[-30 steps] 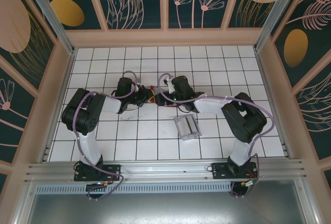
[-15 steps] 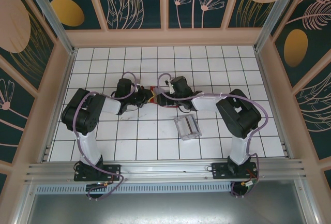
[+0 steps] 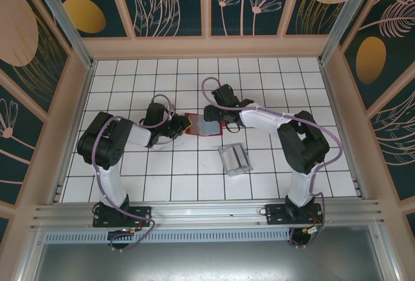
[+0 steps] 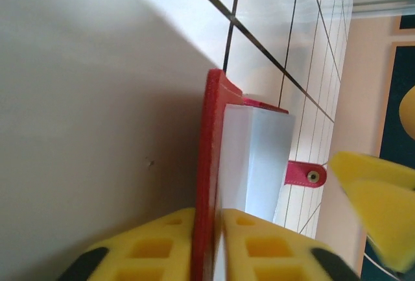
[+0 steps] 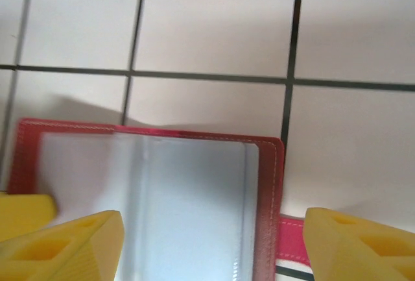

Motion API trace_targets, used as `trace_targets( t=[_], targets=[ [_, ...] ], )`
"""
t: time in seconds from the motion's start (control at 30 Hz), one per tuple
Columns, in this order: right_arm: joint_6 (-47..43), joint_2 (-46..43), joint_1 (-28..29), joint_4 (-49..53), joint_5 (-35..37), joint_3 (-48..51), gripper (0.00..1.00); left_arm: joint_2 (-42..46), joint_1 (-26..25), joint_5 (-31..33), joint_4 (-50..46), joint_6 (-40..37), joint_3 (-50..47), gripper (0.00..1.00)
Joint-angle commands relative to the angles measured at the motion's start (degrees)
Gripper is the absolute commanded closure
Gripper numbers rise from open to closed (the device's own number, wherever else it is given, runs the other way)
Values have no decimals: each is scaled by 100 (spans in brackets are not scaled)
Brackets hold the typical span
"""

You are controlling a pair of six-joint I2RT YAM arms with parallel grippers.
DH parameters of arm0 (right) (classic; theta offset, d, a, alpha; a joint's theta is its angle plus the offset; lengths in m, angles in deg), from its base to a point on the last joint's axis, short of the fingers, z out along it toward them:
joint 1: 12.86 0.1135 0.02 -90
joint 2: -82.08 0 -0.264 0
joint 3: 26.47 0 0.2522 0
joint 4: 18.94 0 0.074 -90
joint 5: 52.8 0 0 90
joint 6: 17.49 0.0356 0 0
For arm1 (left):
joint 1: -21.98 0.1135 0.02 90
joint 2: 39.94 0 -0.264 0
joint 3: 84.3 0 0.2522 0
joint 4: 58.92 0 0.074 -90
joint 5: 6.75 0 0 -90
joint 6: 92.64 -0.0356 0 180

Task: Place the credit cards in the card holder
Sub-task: Open the card holder at the center of the table.

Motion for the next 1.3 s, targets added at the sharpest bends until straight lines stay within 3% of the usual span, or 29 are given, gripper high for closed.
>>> trace_targets(
  t=[0.0,0.1,0.17,0.33,0.5,0.73,0.9,1.03,1.27],
  targets=[
    [400,-303,-8,446,-775,-273,32,-15,30,-10,275,71,-126,75],
    [555,-42,-127,96,-1810,-382,44,30,21,11,225,26,-129,72],
    [441,231,-122,152,-2020,-571,51,63,26,10,158,-7,-93,71],
    [31,628,-150,637,-1611,-750,54,93,34,88,-238,-192,62,62],
    [-90,797,-258,595,-1618,-470,54,100,41,-24,151,197,-139,54],
    [-88,869,-174,1138,-1039,-707,42,464,111,240,-431,-125,-195,51],
    [-60,881,-16,1750,-652,-1279,34,1235,246,429,-732,-103,-435,49],
    [-92,1096,203,2022,-359,-1673,22,1655,553,490,-1067,-210,-558,48],
    [-78,1699,484,2355,67,-2130,18,2059,1068,436,-1523,-534,-597,48]
  ],
)
